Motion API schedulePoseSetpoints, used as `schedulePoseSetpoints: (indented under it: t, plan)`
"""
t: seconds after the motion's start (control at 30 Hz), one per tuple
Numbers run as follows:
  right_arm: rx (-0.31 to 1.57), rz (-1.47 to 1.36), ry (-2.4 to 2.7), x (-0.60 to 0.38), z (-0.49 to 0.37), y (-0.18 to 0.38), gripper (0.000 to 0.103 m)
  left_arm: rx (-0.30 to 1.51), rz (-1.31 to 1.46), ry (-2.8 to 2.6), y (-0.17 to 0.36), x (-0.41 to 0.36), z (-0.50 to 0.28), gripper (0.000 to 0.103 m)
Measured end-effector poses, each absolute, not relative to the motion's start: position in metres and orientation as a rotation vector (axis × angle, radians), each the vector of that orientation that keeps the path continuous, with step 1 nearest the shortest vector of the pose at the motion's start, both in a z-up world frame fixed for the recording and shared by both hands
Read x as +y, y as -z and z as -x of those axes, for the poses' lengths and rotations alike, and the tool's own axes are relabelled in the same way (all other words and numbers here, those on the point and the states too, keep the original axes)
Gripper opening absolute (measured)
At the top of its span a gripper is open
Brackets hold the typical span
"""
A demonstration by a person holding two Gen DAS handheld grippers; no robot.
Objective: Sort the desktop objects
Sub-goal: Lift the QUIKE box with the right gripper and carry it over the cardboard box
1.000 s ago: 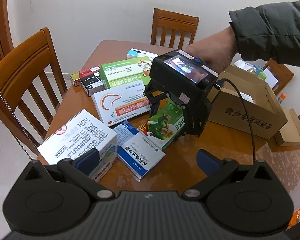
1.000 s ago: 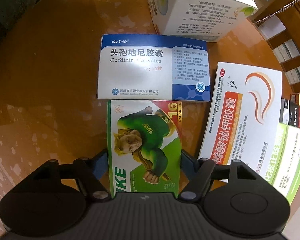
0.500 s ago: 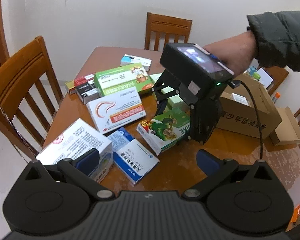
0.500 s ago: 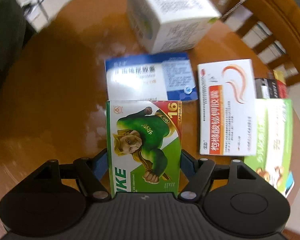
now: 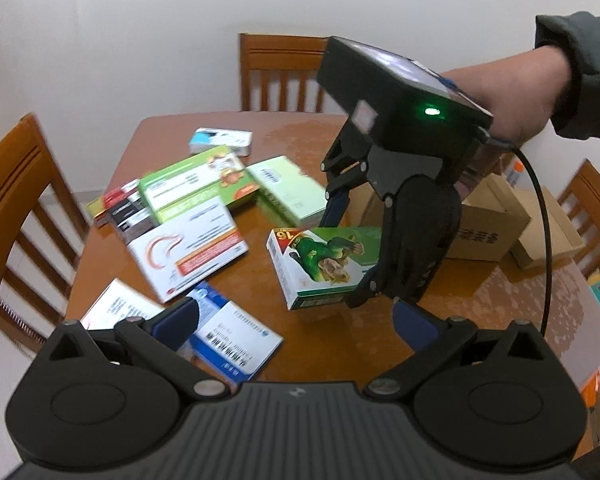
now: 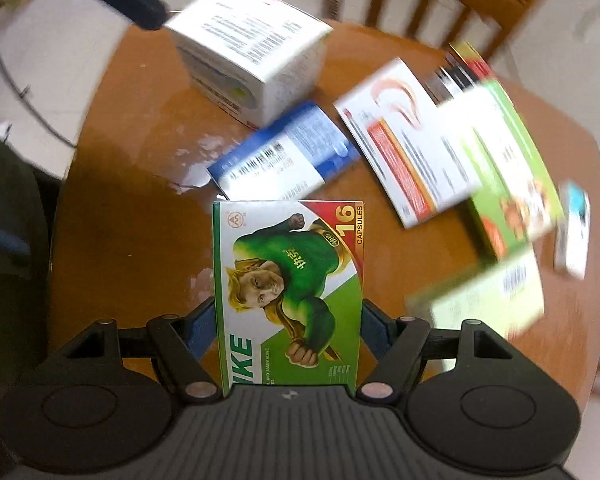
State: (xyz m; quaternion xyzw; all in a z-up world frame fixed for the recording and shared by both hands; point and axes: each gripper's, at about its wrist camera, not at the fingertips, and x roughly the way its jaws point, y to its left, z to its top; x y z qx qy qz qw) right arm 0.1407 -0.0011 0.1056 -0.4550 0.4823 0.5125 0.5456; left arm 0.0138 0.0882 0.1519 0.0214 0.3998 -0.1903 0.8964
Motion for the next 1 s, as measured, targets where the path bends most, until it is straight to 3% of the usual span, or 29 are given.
schedulePoseSetpoints:
  t: [0.37,1.0]
  plan:
    - [1.320,0.793,-0.898,-0.053,-0.126,-0.109,0.077,0.809,-0.110,0.550,-0.158,0.051,-0.023,0.103]
    - [1.317,0.462,-0.503,-0.181,-0.154,-0.178,0.077,0.774,-0.163,0.747,-0.165,-0.016,-0.031,0.103]
